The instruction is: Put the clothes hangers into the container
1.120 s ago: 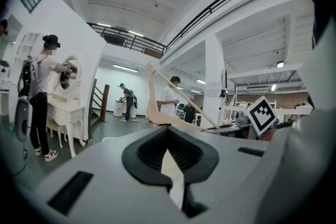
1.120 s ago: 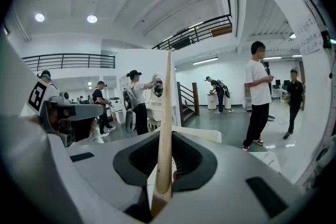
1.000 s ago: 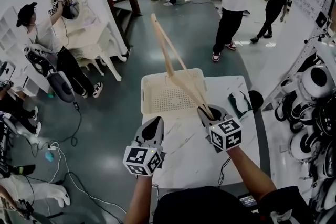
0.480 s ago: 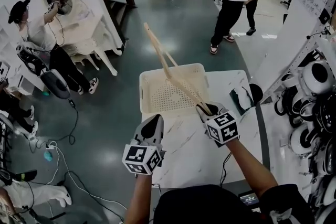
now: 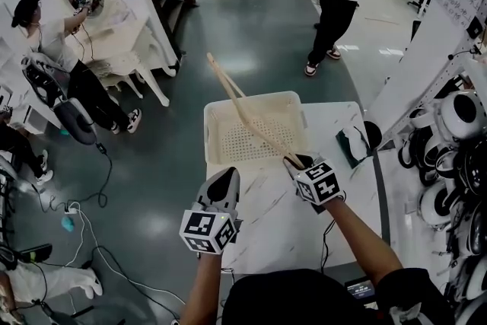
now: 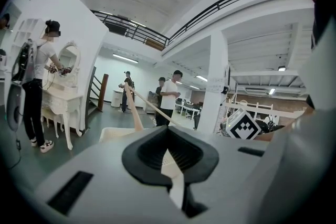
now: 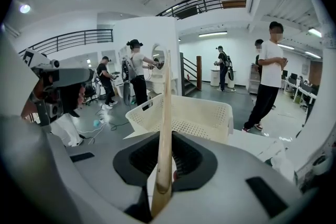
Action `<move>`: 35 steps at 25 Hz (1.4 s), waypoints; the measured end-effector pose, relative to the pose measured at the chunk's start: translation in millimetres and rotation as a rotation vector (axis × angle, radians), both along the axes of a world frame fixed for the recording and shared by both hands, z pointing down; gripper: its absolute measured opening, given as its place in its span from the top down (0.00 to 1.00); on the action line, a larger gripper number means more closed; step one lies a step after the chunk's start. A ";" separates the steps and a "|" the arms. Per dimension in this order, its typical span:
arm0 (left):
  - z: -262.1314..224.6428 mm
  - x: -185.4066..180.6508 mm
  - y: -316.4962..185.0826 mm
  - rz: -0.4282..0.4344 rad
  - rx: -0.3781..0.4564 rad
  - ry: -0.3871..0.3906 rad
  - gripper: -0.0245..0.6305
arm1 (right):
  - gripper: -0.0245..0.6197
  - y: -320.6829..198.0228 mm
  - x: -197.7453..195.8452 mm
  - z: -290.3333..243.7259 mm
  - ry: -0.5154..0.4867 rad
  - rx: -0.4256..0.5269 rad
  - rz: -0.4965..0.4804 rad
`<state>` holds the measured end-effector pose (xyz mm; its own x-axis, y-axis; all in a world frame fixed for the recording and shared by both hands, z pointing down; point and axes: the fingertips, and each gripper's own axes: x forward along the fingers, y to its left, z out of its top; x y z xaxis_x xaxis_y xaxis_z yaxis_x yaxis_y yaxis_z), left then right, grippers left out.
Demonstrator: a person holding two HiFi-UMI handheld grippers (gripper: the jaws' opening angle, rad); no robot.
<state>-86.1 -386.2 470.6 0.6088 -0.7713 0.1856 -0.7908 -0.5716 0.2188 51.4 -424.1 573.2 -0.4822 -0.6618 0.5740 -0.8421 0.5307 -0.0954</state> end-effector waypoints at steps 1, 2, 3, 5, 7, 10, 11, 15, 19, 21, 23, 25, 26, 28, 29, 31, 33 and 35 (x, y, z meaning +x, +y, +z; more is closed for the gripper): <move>1.0 -0.9 0.0 -0.001 -0.002 0.001 0.96 | 0.86 -0.6 -0.4 2.6 0.004 -0.006 -0.001; 2.1 -1.9 0.0 -0.003 -0.005 0.002 0.96 | 0.86 -1.2 -1.1 5.1 0.008 -0.012 -0.003; 3.1 -3.0 0.0 -0.004 -0.007 0.002 0.96 | 0.86 -1.6 -1.9 7.6 0.012 -0.018 -0.004; 5.0 -4.9 -0.6 -0.006 -0.012 0.002 0.96 | 0.86 -2.3 -3.9 12.1 0.021 -0.030 -0.009; 6.6 -6.4 -2.2 -0.006 -0.017 0.003 0.96 | 0.86 -3.3 -6.1 16.0 0.031 -0.042 -0.014; 9.1 -6.8 -2.8 -0.002 -0.025 0.005 0.96 | 0.86 -3.1 -8.5 21.4 0.041 -0.056 -0.017; 9.8 -6.5 -2.6 -0.001 -0.027 0.006 0.96 | 0.86 -2.8 -8.9 23.0 0.043 -0.060 -0.016; 10.8 -5.1 -4.0 0.003 -0.027 0.010 0.96 | 0.86 -5.4 -8.8 27.5 0.047 -0.076 -0.016; 13.2 -6.4 -5.7 0.001 -0.032 0.013 0.96 | 0.86 -6.7 -9.5 32.5 0.057 -0.096 -0.023; 13.5 -6.6 -6.8 0.001 -0.032 0.014 0.96 | 0.86 -6.6 -9.8 34.6 0.060 -0.105 -0.024; 14.1 -6.1 -7.9 0.001 -0.033 0.015 0.96 | 0.86 -6.7 -9.8 37.1 0.060 -0.116 -0.025; 14.8 -5.5 -8.3 0.001 -0.033 0.016 0.96 | 0.86 -6.5 -9.8 39.6 0.062 -0.127 -0.026; 15.1 -5.5 -8.0 0.001 -0.034 0.016 0.96 | 0.86 -6.2 -9.9 40.6 0.064 -0.132 -0.027; 15.6 -6.2 -7.4 0.001 -0.036 0.016 0.96 | 0.86 -5.4 -10.8 42.3 0.066 -0.141 -0.030; 15.8 -6.9 -7.4 0.001 -0.037 0.017 0.96 | 0.86 -5.3 -11.5 43.0 0.067 -0.146 -0.031; 15.6 -8.6 -8.5 0.001 -0.039 0.017 0.96 | 0.86 -5.7 -13.5 44.5 0.068 -0.158 -0.036; 15.1 -10.1 -9.7 0.000 -0.041 0.019 0.96 | 0.86 -6.6 -15.6 45.0 0.064 -0.169 -0.043; 15.0 -10.5 -10.2 -0.002 -0.044 0.022 0.96 | 0.86 -7.2 -17.1 44.6 0.053 -0.177 -0.051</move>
<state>-96.6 -396.4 485.6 0.6112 -0.7642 0.2059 -0.7870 -0.5593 0.2606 34.3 -431.3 617.8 -0.4782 -0.5235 0.7052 -0.8210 0.5515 -0.1473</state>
